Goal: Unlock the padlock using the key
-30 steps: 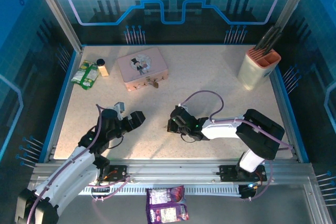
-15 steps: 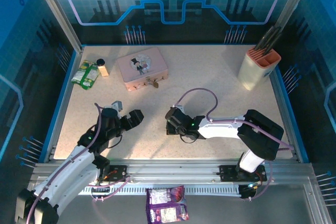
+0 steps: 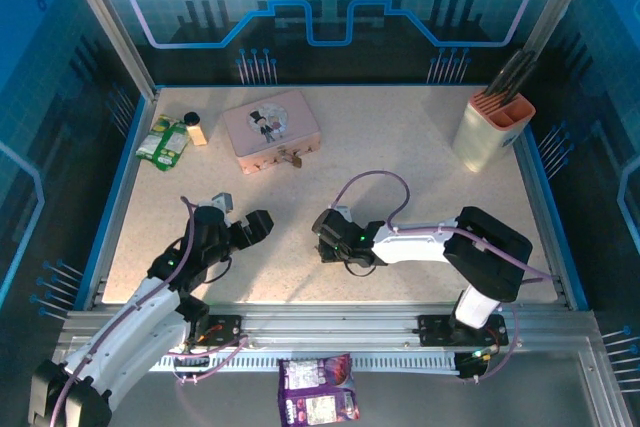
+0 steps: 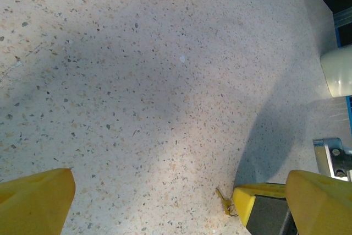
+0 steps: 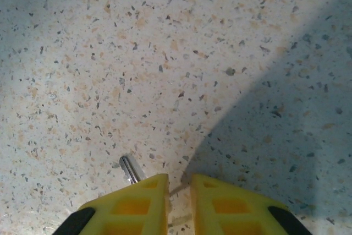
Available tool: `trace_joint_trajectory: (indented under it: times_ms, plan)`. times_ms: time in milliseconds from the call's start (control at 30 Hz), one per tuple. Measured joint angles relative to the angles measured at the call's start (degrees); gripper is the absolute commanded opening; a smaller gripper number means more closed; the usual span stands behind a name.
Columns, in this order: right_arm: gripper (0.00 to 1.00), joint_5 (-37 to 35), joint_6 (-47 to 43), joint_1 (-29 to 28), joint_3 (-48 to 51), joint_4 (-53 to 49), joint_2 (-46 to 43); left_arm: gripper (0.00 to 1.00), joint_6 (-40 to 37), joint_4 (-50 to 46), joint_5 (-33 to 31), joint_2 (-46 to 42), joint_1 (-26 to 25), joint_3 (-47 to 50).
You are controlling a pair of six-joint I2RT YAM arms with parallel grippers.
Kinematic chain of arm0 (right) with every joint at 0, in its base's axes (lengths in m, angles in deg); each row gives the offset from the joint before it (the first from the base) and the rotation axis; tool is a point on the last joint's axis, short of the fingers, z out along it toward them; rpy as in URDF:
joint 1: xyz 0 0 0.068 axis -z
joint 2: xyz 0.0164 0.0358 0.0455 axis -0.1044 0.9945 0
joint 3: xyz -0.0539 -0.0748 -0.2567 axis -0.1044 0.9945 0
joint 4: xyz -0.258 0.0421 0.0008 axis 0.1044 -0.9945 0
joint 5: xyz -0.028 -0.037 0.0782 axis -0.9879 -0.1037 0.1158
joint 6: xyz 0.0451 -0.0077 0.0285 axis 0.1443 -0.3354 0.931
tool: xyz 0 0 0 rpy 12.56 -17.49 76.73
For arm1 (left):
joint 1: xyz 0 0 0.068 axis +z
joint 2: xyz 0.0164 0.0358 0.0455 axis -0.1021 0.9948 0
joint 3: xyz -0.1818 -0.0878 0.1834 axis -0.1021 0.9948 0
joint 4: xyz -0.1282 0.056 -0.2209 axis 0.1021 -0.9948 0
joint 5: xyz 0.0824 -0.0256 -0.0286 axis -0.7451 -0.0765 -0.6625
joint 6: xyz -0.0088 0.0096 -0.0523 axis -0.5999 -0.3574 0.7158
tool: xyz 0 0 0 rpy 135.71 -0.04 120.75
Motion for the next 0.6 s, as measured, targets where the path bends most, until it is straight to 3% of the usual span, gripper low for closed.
trace_joint_trajectory:
  times_ms: [233, 600]
  plan:
    - [0.34, -1.0, 0.3, -1.7, -2.4, -2.2, 0.7, 0.99, -0.7, 0.0, -0.8, -0.1, 0.0, 0.0]
    - [0.34, -1.7, 1.8, -2.1, -5.2, -5.9, 2.9, 0.99, -1.1, -0.7, -0.8, -1.2, 0.0, 0.0]
